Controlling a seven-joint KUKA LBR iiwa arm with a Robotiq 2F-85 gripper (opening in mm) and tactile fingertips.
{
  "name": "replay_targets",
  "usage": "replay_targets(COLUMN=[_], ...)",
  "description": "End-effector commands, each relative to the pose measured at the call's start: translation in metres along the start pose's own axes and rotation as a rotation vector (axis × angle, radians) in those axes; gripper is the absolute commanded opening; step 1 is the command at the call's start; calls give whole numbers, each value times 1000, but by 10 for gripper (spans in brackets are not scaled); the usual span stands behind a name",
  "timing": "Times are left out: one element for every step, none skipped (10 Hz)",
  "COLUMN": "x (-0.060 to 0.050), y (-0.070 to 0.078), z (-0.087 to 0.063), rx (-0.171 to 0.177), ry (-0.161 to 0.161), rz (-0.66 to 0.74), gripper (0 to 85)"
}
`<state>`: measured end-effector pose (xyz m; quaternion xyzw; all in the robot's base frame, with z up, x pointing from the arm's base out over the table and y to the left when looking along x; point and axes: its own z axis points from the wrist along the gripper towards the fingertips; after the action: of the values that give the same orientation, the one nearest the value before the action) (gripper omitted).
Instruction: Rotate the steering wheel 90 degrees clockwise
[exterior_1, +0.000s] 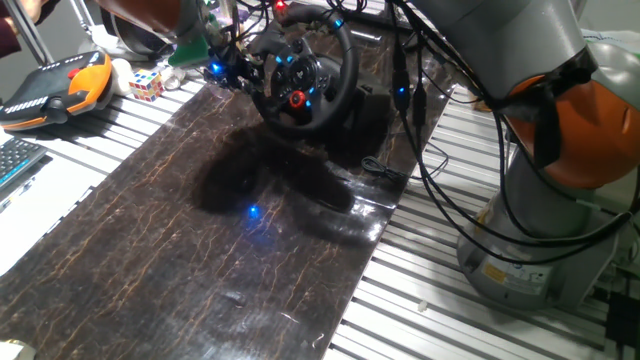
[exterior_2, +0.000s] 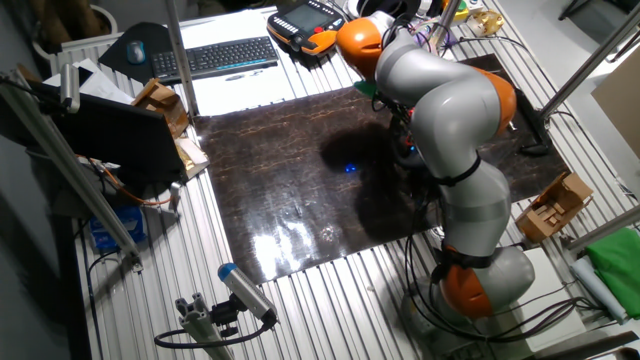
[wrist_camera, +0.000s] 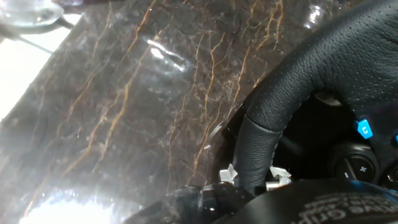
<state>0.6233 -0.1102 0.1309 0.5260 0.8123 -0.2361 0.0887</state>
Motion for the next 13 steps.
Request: replay_targets(x=[-2,-4,-6,-6,-7,-8,-9,-10,-10,-9,-9,-8,-8], y=[0,-1,-2,-3,-3,-3,-4,-4,-5,-4,-4,-4,-4], z=[0,-1,-2,-2,-2,-2,-2,-2,-2,-3,-3,-4,-4], rx=[-1,-1,-3,-4,-3,-3,-2,-3,-2,2,-3,-5,-1], ry=[5,9,17,16,14,22,29,32,32,22,28,29,26], rz=[5,15,27,42,58,71,82,93,97,98,105,117,126], gripper=[7,7,7,7,7,7,7,7,7,7,7,7,7])
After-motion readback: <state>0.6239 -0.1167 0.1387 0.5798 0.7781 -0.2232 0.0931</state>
